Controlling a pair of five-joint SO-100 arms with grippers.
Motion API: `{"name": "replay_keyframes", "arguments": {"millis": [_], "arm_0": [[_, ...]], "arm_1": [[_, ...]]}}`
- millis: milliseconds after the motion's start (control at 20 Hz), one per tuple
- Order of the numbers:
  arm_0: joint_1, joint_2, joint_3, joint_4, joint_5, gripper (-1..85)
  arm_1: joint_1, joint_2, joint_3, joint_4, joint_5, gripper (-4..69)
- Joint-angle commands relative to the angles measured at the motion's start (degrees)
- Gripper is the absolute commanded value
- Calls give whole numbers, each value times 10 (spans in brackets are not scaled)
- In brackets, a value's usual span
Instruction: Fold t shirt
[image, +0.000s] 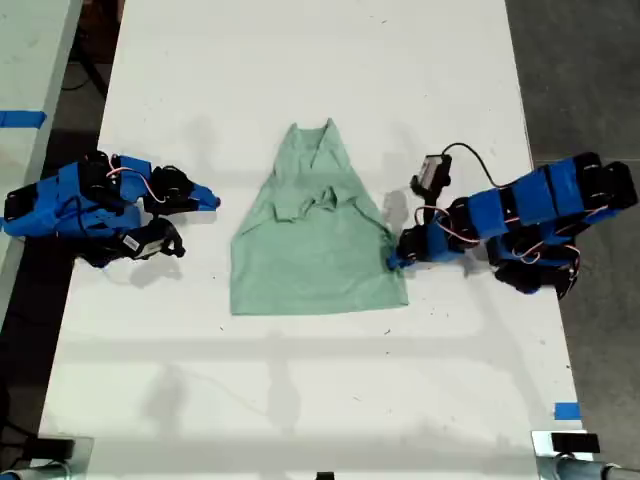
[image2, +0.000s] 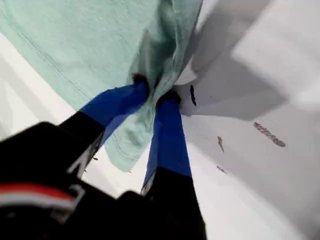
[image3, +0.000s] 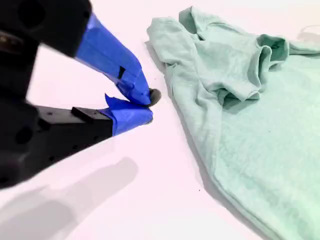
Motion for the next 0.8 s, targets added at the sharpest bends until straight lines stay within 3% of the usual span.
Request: {"name": "replay_keyframes", "arguments": {"millis": [0,450,650,750], "arm_0": [[-4,4,6,-10,1,-1],[-4,4,6,-10,1,-1],[-4,4,6,-10,1,-1],[-4,4,6,-10,1,-1]], "arm_1": [[4,-2,-41,57,-11,7],[7,-29,-332,342,-62,7],[-2,-83,-497,393,-114,7],[-15,-159,-593,388,-141,7]]}}
